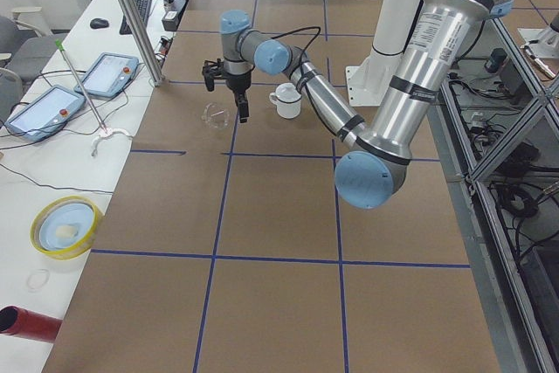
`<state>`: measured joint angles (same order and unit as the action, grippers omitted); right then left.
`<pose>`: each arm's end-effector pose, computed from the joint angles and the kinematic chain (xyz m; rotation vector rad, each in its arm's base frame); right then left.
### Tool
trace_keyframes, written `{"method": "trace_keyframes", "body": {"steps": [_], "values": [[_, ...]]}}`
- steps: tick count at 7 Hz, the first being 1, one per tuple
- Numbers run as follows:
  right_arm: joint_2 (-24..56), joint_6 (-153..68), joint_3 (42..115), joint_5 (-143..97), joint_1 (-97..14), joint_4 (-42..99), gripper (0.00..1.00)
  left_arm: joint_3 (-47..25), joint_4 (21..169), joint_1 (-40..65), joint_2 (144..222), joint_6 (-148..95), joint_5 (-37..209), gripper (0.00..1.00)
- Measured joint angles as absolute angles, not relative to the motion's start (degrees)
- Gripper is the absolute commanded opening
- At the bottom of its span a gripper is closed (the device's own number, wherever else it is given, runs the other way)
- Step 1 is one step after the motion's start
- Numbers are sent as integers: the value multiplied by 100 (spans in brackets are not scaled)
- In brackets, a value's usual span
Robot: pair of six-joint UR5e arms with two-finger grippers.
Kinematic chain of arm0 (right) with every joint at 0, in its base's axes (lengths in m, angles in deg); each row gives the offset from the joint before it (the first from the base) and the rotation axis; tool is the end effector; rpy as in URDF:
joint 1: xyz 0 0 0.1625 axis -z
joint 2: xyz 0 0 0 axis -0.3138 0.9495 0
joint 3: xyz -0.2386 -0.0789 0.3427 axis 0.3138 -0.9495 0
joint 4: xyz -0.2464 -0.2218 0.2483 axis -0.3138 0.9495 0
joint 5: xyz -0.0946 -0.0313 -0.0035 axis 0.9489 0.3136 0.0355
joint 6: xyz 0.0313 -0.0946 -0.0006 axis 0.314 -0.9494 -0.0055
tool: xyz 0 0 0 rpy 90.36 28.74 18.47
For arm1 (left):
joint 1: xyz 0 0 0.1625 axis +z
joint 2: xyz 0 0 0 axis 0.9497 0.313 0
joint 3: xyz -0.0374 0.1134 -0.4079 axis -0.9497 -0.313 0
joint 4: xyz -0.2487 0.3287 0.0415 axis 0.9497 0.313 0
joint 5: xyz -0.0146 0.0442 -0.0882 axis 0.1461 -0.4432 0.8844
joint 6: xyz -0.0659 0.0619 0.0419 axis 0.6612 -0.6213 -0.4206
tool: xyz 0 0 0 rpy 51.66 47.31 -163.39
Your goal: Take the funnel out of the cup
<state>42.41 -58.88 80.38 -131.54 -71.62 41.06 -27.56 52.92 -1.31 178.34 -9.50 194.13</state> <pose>0.0670 -0.4449 0.6708 -0.0204 -0.7195 0.0109 0.0959 -0.5538 0.4107 -0.0305 0.7438 -0.1454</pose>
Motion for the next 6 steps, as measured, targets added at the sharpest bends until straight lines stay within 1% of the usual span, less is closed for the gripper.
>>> {"method": "trace_keyframes", "body": {"steps": [2,3,6], "values": [[4240,-5888,8037,-13154,-7162,4105,100,-1835,5535,-1236,17358,-3166,19594,100],[4241,-5888,8039,-13154,-7162,4105,100,-1590,5663,-1575,17169,-3756,19616,100],[4240,-5888,8039,-13154,-7162,4106,100,-1387,5822,-1934,16818,-4240,19790,100]]}}
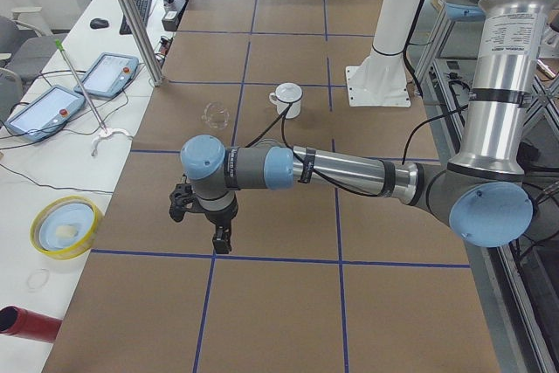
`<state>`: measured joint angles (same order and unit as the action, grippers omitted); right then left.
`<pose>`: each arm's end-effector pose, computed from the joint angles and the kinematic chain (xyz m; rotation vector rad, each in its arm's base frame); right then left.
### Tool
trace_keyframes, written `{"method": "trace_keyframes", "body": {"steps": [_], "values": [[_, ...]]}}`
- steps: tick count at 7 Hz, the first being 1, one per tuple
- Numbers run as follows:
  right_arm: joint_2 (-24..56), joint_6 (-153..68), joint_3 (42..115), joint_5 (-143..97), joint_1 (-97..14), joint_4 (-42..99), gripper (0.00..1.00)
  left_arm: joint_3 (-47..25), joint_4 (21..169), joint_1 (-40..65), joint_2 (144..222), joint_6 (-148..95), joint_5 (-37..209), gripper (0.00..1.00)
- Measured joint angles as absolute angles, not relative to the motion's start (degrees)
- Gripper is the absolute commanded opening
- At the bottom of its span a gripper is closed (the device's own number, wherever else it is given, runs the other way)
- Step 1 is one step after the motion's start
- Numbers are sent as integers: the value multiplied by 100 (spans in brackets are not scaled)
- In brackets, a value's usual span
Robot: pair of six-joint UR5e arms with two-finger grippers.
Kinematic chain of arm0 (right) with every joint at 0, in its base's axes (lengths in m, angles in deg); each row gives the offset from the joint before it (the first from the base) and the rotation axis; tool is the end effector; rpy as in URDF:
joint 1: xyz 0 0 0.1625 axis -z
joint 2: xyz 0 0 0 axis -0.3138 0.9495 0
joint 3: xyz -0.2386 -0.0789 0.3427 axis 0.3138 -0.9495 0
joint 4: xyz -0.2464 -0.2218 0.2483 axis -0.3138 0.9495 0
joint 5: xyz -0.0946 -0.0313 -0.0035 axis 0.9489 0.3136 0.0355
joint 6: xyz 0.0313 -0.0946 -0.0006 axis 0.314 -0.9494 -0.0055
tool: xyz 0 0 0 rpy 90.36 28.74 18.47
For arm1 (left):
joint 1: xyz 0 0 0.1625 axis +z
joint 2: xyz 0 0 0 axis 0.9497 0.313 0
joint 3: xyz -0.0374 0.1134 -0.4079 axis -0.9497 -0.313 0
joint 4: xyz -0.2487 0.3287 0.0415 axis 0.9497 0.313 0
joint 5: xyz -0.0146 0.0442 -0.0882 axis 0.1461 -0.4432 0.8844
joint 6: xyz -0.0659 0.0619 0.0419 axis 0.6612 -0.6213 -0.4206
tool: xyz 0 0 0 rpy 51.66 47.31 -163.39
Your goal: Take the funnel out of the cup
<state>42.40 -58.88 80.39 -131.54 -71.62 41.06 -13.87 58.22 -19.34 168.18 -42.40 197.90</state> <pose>0.0670 -0.4450 0.6707 -0.0200 -0.7195 0.0107 -0.0746 -0.5176 0.6062 -0.0167 0.7611 -0.0116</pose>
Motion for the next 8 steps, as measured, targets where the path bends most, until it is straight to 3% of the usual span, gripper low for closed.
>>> {"method": "trace_keyframes", "body": {"steps": [8], "values": [[4241,-5888,8043,-13154,-7162,4106,100,-1510,6546,-1943,16438,-4216,19827,100]]}}
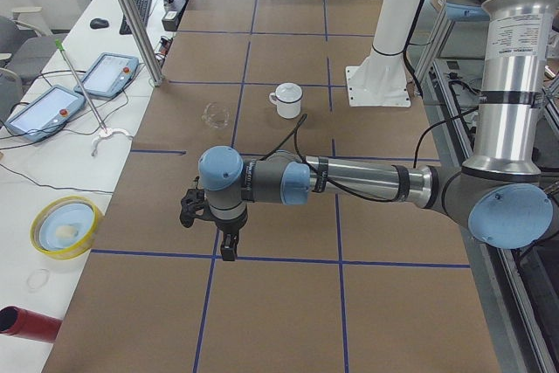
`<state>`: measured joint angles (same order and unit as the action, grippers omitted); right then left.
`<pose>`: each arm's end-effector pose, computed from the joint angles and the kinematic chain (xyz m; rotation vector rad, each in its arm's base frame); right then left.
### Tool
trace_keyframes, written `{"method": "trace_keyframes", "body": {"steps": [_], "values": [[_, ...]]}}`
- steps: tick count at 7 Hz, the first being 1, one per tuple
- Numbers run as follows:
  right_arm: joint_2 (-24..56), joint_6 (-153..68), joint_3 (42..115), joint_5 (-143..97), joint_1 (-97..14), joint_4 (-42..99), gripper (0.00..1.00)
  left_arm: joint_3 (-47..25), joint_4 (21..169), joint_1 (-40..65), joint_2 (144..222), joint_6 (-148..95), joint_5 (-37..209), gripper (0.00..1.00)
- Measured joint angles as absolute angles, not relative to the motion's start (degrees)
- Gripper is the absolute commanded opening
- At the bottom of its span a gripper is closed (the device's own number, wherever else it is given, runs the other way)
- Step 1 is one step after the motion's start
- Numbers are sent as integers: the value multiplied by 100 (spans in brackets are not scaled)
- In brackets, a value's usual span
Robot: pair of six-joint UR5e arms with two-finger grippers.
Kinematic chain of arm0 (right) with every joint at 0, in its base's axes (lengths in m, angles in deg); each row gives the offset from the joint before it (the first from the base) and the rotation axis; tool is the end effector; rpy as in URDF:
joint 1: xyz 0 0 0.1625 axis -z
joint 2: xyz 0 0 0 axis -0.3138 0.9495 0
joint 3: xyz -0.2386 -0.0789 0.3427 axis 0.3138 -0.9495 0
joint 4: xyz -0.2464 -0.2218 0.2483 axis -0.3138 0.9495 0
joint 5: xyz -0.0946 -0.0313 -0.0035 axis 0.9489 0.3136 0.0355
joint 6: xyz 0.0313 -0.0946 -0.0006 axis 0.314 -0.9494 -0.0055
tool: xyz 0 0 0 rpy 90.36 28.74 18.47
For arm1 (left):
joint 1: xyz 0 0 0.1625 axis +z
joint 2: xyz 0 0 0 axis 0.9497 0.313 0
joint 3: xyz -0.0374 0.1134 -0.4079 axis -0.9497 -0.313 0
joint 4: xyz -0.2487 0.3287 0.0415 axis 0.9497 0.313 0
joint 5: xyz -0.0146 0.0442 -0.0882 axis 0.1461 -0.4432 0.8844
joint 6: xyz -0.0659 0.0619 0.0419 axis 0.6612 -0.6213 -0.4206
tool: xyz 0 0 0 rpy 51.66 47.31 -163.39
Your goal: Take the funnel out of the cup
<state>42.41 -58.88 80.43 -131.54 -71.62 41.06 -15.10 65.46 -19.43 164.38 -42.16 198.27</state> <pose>0.0670 -0.4450 0.6704 -0.0195 -0.7195 0.0105 -0.0745 -0.4972 0.6164 0.0599 0.7661 0.0141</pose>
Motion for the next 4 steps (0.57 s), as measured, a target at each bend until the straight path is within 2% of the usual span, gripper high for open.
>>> {"method": "trace_keyframes", "body": {"steps": [4], "values": [[4241,-5888,8038,-13154,-7162,4106,100,-1530,6590,-1939,16429,-4226,19884,100]]}}
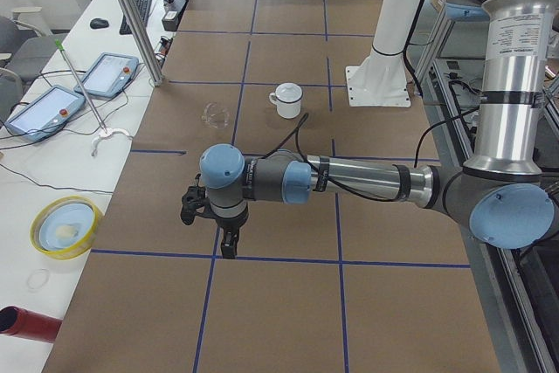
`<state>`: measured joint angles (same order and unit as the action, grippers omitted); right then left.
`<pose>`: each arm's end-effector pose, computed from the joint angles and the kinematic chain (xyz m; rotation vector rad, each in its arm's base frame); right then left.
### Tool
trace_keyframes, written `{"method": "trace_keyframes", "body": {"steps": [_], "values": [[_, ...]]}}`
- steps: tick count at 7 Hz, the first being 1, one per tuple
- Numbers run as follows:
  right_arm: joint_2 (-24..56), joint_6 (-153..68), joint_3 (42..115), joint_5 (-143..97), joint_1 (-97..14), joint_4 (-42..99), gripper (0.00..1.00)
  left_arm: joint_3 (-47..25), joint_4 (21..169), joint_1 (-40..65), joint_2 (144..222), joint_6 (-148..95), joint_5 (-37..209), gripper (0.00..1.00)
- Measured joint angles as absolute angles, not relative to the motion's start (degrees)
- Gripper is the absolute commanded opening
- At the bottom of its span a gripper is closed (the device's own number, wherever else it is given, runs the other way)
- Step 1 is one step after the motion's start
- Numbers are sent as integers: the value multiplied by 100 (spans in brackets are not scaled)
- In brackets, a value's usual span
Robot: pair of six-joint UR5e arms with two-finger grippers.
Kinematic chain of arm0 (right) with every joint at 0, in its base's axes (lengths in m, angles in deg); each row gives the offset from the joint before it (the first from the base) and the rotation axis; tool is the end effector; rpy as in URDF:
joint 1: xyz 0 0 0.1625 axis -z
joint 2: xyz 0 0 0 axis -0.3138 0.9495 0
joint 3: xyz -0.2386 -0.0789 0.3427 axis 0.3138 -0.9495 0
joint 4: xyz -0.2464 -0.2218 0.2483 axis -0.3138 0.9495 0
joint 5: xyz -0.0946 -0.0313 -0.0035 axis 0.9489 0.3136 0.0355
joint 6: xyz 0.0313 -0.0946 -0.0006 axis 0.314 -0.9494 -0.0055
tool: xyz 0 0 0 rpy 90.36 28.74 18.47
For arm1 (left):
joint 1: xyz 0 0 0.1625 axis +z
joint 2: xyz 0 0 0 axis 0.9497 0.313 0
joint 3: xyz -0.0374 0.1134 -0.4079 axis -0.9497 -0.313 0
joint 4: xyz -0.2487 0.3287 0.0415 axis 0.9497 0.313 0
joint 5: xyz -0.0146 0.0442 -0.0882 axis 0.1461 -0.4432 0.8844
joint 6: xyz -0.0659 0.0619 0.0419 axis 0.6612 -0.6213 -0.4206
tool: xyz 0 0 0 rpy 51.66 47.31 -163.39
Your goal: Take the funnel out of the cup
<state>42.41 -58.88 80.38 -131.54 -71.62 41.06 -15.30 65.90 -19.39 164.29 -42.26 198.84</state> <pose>0.0670 -0.4449 0.6708 -0.0204 -0.7195 0.0109 -0.0735 -0.4971 0.6139 0.0696 0.7757 0.0204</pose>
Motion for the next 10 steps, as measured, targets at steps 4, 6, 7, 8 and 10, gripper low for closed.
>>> {"method": "trace_keyframes", "body": {"steps": [4,6,7,8,10], "values": [[4241,-5888,8043,-13154,-7162,4105,100,-1499,6596,-1931,16498,-4262,19975,100],[4241,-5888,8042,-13154,-7162,4106,100,-1481,6591,-1932,16507,-4278,19976,100],[4241,-5888,8039,-13154,-7162,4105,100,-1474,6589,-1932,16508,-4280,19976,100],[4241,-5888,8038,-13154,-7162,4106,100,-1476,6586,-1933,16509,-4281,19976,100],[4240,-5888,8038,-13154,-7162,4105,100,-1448,6591,-1931,16503,-4283,19975,100]]}}
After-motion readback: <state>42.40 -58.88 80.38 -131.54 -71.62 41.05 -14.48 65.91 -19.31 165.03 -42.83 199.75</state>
